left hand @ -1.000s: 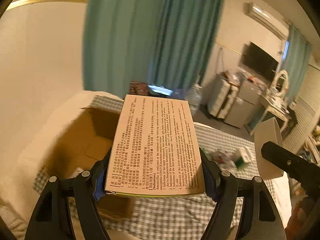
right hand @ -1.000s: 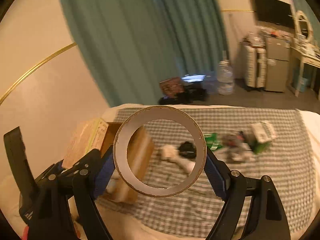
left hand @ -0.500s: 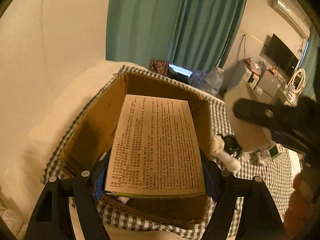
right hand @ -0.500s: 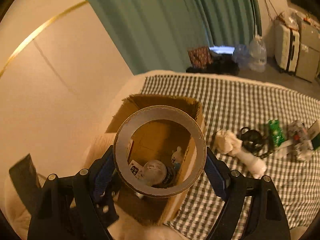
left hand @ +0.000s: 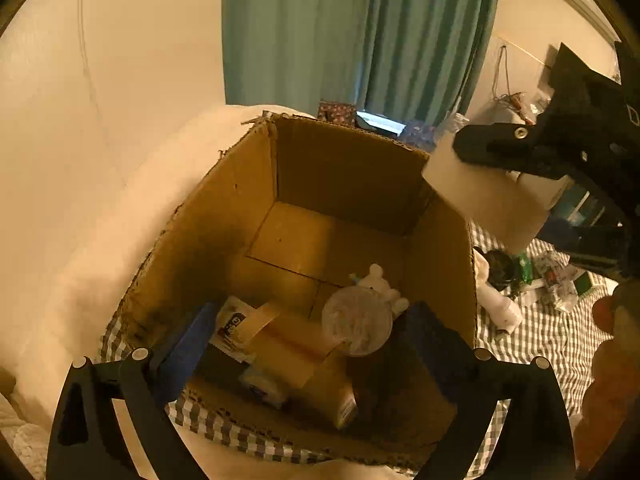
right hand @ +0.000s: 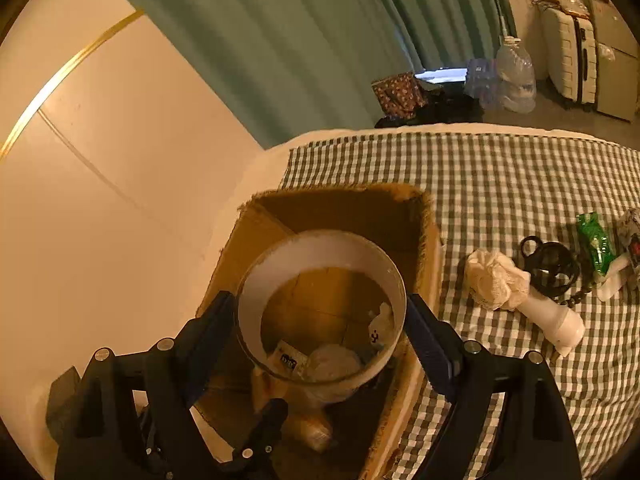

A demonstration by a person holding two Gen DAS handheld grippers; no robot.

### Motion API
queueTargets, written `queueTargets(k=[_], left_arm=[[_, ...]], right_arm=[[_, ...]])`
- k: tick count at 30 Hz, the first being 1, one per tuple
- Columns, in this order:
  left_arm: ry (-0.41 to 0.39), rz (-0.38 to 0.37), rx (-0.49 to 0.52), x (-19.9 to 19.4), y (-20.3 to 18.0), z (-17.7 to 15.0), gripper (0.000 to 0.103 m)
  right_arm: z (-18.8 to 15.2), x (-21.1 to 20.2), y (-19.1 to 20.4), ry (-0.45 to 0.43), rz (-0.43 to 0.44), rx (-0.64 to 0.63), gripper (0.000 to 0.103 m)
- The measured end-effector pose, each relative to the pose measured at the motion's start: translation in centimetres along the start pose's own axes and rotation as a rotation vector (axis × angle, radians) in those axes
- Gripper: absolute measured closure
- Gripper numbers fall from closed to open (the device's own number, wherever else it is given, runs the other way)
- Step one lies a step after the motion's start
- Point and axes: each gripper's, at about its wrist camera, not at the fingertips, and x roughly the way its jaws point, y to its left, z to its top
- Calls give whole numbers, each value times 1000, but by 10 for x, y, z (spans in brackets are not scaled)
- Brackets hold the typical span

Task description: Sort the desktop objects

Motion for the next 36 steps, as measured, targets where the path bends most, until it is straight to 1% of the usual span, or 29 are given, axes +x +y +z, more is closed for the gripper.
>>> queueTargets(k=[4,8,10,12,13,15,17,20,22,24,26,27,28,30,32,33,34,36], left_arm=[[-3,-8,-13,-14,-2,-4,4],[-42,-6,-15,-34,-11,-6,4],[-48,-3,-29,-40,-13,-8,4],[-46,5,-42,-44,-13,-11,4],[-45,15,-53,-46,-10,-14,4],[-34,33,-74,-47,-2,-20,4],[-20,38,-84,-46,5,-24,4],[-4,51,-83,-42,4,-27,4],[-10,26,-69,-43,-6,-28,4],[-15,2,-39,-44,-21,-32,4],[-5,-35,15,-43,-45,-40,4],[1,-55,40,-42,-58,-46,4],[11,-82,68,-41,-76,-55,4],[34,-118,105,-37,-99,-69,4],[66,-147,149,-27,-129,-88,4],[80,-153,163,-23,-139,-95,4],[107,-146,179,-13,-152,-107,4],[155,-97,183,4,-165,-120,4]], right_arm=[[0,-30,-10,-38,5,14,18],[3,-59,-12,-96,17,14,18],[10,-59,1,-97,38,-43,18],[16,-49,14,-56,33,-73,18],[16,-46,19,-45,48,-77,18],[14,-54,25,-70,86,-95,18],[10,-65,22,-106,84,-101,18],[1,-80,-7,-117,57,-68,18],[-7,-86,-36,-105,3,-47,18],[-18,-93,-70,-102,-80,-25,18],[-27,-99,-97,-103,-151,-4,18],[-33,-104,-115,-104,-205,-1,18],[-37,-106,-126,-107,-244,-1,18],[-46,-113,-153,-112,-328,15,18],[-49,-120,-176,-111,-340,49,18],[-52,-123,-190,-116,-336,81,18],[-54,-125,-199,-118,-331,102,18],[-57,-128,-216,-118,-322,139,18]])
